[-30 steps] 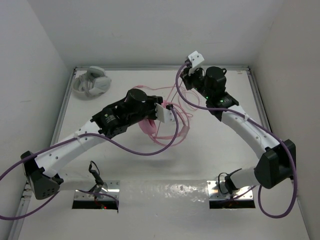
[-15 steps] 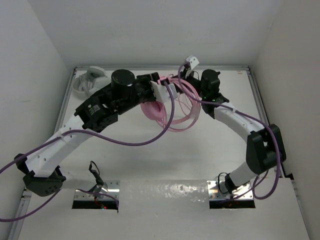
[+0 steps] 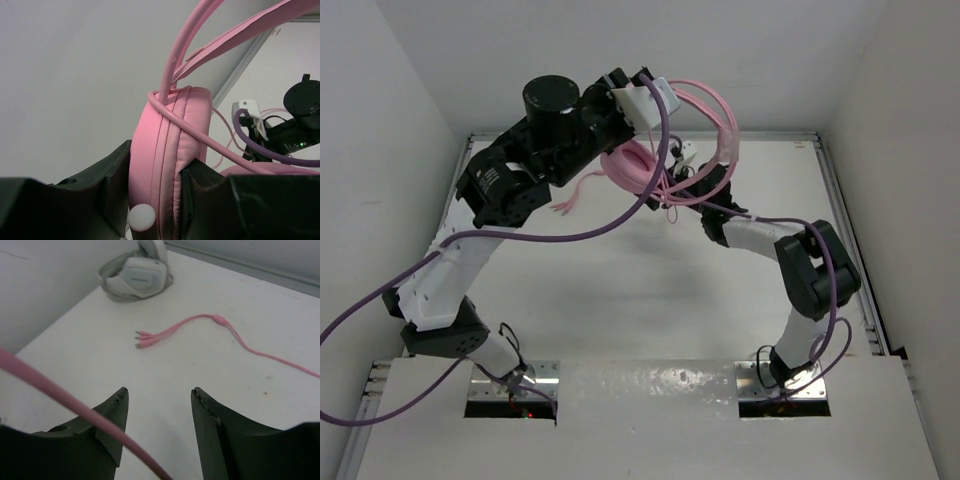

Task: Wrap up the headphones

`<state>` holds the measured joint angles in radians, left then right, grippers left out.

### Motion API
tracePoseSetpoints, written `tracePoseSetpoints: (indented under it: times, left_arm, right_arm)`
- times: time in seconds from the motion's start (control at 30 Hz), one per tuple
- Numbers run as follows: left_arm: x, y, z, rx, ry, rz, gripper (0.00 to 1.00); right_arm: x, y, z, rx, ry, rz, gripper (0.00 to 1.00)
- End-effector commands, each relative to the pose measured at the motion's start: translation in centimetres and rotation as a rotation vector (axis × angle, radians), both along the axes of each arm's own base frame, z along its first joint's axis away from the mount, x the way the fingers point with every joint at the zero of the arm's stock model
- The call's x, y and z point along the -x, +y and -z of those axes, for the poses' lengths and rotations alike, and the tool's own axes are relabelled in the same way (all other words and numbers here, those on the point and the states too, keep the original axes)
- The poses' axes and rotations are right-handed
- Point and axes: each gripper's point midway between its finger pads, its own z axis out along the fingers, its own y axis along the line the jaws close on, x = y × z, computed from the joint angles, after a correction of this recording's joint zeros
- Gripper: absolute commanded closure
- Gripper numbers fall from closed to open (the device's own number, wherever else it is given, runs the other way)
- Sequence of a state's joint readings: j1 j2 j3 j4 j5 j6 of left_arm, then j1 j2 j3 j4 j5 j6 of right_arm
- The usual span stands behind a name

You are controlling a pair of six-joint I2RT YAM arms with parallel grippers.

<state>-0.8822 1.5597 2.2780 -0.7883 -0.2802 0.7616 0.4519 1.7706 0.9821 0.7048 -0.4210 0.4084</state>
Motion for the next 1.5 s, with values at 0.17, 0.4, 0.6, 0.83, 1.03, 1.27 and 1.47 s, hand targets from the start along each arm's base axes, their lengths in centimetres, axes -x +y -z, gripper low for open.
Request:
tracePoseSetpoints:
  times: [0.17, 0.4, 0.6, 0.83, 1.03, 1.27, 1.47]
  left_arm:
    - [1.0, 4.0, -4.8, 0.17, -0.093, -0.132, 1.0]
    - [-0.3, 5.8, -4.7, 0.199, -0.11, -0.267, 1.0]
    - [-4.1, 7.0, -2.8, 0.243, -0.063, -0.36, 1.0]
    - [-11.9, 11.2, -1.4, 0.25, -0.073, -0.523, 1.0]
    - [-17.3, 14.1, 0.4, 0.189, -0.102, -0.607, 1.0]
    - [-22.0, 17.2, 8.1, -0.151, -0.109, -0.719, 1.0]
    - [-21.9, 14.4, 17.5, -0.402, -0.048, -0.56, 1.0]
  right_arm:
    - [-1.8, -2.2, 6.3, 0.162, 0.025, 0.116, 0.57]
    - [1.6, -3.7, 12.4, 0.203, 0.206, 0.127, 0.85]
    - [6.7, -2.7, 12.2, 0.216, 0.204, 0.041, 1.0]
    - [16.1, -0.9, 13.9, 0.378, 0.238, -0.129, 1.0]
    - [22.1, -0.3, 13.7, 0.463, 0.214, -0.22, 1.0]
    - [23.3, -1.2, 4.7, 0.47, 0.037, -0.192, 1.0]
    - [21.9, -4.6, -7.7, 0.466, -0.214, -0.064, 1.0]
